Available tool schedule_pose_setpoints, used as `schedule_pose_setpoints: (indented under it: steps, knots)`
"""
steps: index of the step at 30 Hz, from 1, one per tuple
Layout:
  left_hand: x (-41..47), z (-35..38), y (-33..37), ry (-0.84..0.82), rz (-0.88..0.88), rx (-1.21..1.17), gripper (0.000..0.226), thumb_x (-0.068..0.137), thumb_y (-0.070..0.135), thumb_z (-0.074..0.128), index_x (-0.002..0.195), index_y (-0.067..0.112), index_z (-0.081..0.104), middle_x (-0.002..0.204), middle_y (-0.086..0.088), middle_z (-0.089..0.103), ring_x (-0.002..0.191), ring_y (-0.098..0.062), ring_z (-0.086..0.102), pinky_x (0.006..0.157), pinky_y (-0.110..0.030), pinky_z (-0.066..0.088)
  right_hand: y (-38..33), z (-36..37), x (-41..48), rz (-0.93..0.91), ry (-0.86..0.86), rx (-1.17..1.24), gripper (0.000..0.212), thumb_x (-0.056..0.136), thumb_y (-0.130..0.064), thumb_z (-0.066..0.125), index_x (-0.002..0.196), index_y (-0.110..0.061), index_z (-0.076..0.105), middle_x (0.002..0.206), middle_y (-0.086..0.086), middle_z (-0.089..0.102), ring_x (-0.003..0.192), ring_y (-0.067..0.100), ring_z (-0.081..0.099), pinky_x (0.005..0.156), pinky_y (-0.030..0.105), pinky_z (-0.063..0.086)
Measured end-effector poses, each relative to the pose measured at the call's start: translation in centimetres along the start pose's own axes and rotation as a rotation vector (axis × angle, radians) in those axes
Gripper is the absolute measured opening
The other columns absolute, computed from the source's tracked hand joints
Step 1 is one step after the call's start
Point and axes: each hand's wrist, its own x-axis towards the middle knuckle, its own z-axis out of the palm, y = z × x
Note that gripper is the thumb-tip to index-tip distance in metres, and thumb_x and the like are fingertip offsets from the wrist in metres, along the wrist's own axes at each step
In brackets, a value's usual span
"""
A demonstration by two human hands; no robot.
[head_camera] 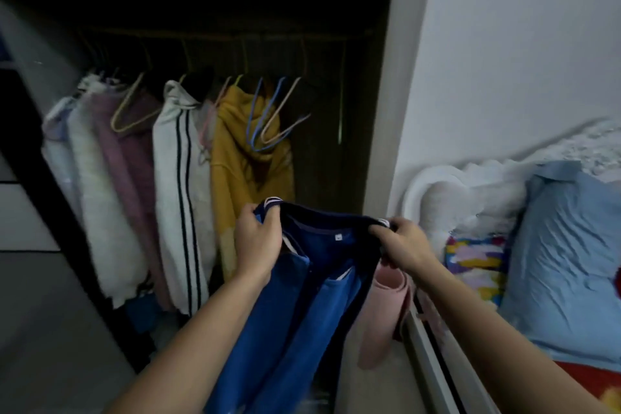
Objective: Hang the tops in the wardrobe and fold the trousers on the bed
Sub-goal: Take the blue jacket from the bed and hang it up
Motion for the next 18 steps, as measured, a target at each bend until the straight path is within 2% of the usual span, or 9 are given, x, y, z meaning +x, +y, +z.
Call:
schedule_pose_setpoints:
  steps: [2, 4, 7, 8, 9, 11, 13, 15, 18]
  knots:
    - [2.4, -1.5, 0.1, 0.071, 0.065, 0.02, 0.017, 0.095, 0.033, 0.055, 0.091, 0.016, 0.054, 0.082, -0.003, 0.063, 0.075, -0.019, 0.06, 0.066, -0.036, 0.045, -1.4, 2.9, 1.3, -0.025, -0.145, -0.153, 0.018, 0.091, -0.032, 0.063, 0.084, -0.015, 0.065, 0.067, 0.003, 0.071, 0.055, 0.015, 0.068, 0.048, 0.027, 0.051]
    - [5.0, -2.6, 0.7, 0.126, 0.127, 0.051, 0.017, 0.096, 0.03, 0.053, 0.086, 0.016, 0.051, 0.075, 0.0, 0.058, 0.068, -0.015, 0.056, 0.06, -0.032, 0.042, -2.9, 5.7, 3.2, -0.056, -0.274, -0.294, 0.023, 0.09, -0.042, 0.061, 0.089, -0.02, 0.067, 0.079, 0.003, 0.074, 0.073, 0.018, 0.072, 0.071, 0.039, 0.06]
    - [9.3, -3.8, 2.0, 0.208, 0.221, 0.096, 0.016, 0.096, 0.023, 0.052, 0.085, 0.012, 0.048, 0.069, 0.001, 0.052, 0.06, -0.012, 0.049, 0.056, -0.031, 0.037, -6.0, 9.3, 6.3, -0.13, -0.522, -0.406, 0.03, 0.085, -0.052, 0.061, 0.099, -0.027, 0.071, 0.095, -0.003, 0.073, 0.089, 0.015, 0.069, 0.087, 0.041, 0.057]
    - [10.7, -4.1, 2.5, 0.225, 0.242, 0.107, 0.015, 0.095, 0.02, 0.052, 0.084, 0.011, 0.048, 0.068, 0.001, 0.05, 0.058, -0.011, 0.046, 0.055, -0.029, 0.037, -7.3, 10.2, 7.2, -0.186, -0.532, -0.381, 0.029, 0.086, -0.049, 0.063, 0.102, -0.028, 0.072, 0.1, -0.004, 0.072, 0.094, 0.015, 0.068, 0.091, 0.04, 0.055]
    - [12.0, -4.3, 2.8, 0.231, 0.251, 0.119, 0.013, 0.095, 0.018, 0.051, 0.084, 0.011, 0.047, 0.067, 0.001, 0.048, 0.056, -0.01, 0.044, 0.053, -0.026, 0.037, -8.7, 11.1, 8.3, -0.266, -0.468, -0.322, 0.03, 0.086, -0.046, 0.063, 0.106, -0.026, 0.072, 0.106, -0.002, 0.071, 0.1, 0.016, 0.066, 0.094, 0.036, 0.052]
    - [14.3, -4.7, 3.3, 0.176, 0.254, 0.149, 0.011, 0.093, 0.012, 0.05, 0.083, 0.012, 0.047, 0.065, 0.001, 0.046, 0.052, -0.011, 0.042, 0.049, -0.025, 0.035, -11.1, 12.2, 10.4, -0.446, -0.151, -0.186, 0.042, 0.082, -0.047, 0.058, 0.115, -0.024, 0.07, 0.115, 0.002, 0.065, 0.108, 0.018, 0.06, 0.096, 0.03, 0.047]
    - [16.4, -5.0, 3.2, 0.073, 0.246, 0.213, 0.017, 0.092, 0.008, 0.05, 0.078, 0.017, 0.046, 0.063, 0.001, 0.047, 0.053, -0.014, 0.044, 0.05, -0.028, 0.037, -13.0, 12.3, 12.7, -0.586, 0.275, -0.175, 0.046, 0.081, -0.046, 0.055, 0.122, -0.025, 0.064, 0.123, 0.003, 0.056, 0.117, 0.021, 0.052, 0.099, 0.036, 0.043]
    - [18.1, -5.1, 2.6, 0.0, 0.242, 0.272, 0.016, 0.091, 0.008, 0.052, 0.077, 0.018, 0.05, 0.065, -0.002, 0.052, 0.057, -0.018, 0.049, 0.055, -0.03, 0.039, -14.1, 11.6, 15.4, -0.563, 0.576, -0.247, 0.046, 0.088, -0.04, 0.058, 0.131, -0.024, 0.055, 0.138, 0.008, 0.046, 0.132, 0.026, 0.041, 0.106, 0.044, 0.035]
    - [20.0, -5.1, 1.6, -0.056, 0.235, 0.287, 0.006, 0.089, 0.008, 0.056, 0.084, 0.01, 0.059, 0.075, -0.012, 0.061, 0.063, -0.019, 0.055, 0.059, -0.031, 0.043, -15.5, 9.8, 18.9, -0.306, 0.596, -0.351, 0.063, 0.093, -0.041, 0.059, 0.149, -0.023, 0.034, 0.156, 0.012, 0.028, 0.145, 0.032, 0.027, 0.115, 0.05, 0.029]
